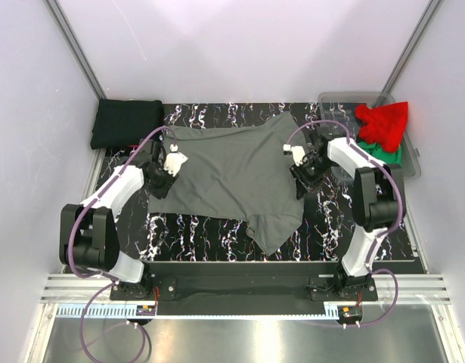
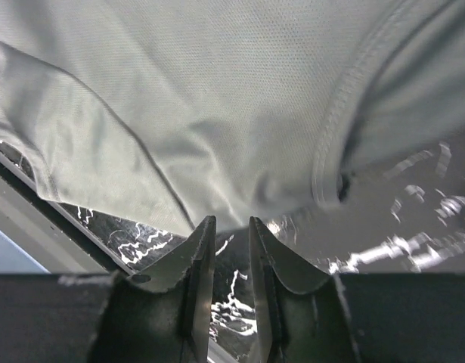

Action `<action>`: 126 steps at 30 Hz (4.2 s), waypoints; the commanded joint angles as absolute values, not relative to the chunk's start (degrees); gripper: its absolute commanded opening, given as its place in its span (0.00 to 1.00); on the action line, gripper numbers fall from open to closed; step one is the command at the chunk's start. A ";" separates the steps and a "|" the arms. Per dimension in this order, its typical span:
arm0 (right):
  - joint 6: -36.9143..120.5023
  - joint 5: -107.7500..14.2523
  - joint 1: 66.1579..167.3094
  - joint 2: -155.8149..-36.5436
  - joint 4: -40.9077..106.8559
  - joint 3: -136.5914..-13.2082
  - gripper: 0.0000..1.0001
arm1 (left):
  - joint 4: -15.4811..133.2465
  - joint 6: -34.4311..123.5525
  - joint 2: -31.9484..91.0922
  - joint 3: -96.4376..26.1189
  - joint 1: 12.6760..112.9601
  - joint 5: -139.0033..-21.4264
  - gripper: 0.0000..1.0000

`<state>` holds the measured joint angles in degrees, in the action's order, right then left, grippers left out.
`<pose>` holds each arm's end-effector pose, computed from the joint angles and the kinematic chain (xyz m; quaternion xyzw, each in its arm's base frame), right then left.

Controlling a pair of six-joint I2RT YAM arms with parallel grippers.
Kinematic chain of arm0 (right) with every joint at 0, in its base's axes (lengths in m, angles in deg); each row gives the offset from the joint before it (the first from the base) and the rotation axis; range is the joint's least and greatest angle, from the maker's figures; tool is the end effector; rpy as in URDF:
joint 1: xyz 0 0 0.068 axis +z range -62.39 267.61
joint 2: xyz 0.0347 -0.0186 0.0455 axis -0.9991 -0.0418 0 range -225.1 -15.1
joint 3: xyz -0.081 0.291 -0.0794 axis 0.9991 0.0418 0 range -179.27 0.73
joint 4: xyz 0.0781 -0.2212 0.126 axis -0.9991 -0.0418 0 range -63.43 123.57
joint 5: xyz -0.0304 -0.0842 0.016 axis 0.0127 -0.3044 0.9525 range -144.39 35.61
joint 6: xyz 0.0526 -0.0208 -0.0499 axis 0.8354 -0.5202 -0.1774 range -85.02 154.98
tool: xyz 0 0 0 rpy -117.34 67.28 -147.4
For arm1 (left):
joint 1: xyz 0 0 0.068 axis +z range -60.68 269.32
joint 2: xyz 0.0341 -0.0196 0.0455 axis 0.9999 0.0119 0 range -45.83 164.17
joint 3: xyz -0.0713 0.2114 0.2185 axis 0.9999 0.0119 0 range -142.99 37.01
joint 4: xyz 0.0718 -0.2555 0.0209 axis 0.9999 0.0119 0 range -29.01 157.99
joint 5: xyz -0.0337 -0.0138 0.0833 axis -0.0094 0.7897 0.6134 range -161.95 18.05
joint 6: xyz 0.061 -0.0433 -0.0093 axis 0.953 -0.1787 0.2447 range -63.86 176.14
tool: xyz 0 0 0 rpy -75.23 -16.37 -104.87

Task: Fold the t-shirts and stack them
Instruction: Flatten the tshirt out

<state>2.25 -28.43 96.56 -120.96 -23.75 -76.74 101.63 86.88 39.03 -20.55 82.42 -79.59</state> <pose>0.3529 0.0838 0.2096 -0.3543 0.9071 0.2121 0.0819 0.2908 -0.0437 0.2285 0.3279 0.9229 -0.0245 0.2003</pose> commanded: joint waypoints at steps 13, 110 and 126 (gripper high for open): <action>2.02 -32.84 97.54 -130.06 -21.63 -75.29 0.31 | 95.09 87.43 46.54 -14.06 82.64 -75.03 0.28; 3.51 -35.93 96.31 -151.07 -32.44 -132.07 0.39 | 117.76 72.05 94.79 -94.65 85.63 -80.13 0.37; 4.31 -36.02 95.96 -153.26 -32.44 -134.62 0.38 | 119.34 72.75 94.70 -92.72 86.59 -81.09 0.27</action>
